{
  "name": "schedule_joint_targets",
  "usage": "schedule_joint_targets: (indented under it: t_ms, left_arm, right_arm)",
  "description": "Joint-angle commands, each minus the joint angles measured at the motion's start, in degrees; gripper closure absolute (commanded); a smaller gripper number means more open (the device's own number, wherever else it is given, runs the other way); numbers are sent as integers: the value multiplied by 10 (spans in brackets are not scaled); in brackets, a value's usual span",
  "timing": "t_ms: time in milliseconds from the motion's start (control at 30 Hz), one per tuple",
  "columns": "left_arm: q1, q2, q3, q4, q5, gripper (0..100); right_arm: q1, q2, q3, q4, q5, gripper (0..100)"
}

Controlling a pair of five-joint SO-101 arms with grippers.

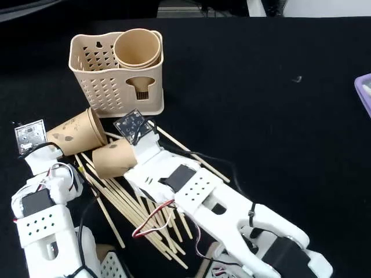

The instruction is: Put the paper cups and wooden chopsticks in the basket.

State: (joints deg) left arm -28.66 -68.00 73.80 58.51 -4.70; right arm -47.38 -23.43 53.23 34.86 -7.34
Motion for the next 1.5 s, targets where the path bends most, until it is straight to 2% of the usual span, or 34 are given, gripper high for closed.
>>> schedule_joint_targets:
  t_ms: [0,100,200,367,467,567,767,1067,1233,1467]
  left_arm:
    - [-2,-4,-8,-9,1,777]
    - [-2,-4,-8,-9,2,777]
    - [-1,-4,-8,-10,2,777]
    - [-1,-4,-8,-10,2,777]
    - [-1,-4,-8,-10,2,777]
    - [-1,-4,-9,-10,2,777]
    - [-1,-4,-3,-21,2,777]
    - [-1,-4,-2,-22,1,777]
    - [-1,-4,-2,-22,0,777]
    - [-1,-4,-2,-22,-1,777]
  right_arm:
    - [24,-35,-21,-3,61,979]
    - [74,-105,-29,55,136,987]
    - [114,-191,-62,167,179,988]
    - [178,-301,-156,341,293,988]
    - [216,-313,-250,395,311,988]
    - [229,-298,-352,403,314,988]
    - [207,-171,-511,339,311,988]
    - [170,133,-829,344,313,988]
    - [151,288,-1009,381,317,988]
    - [152,477,-1226,438,375,988]
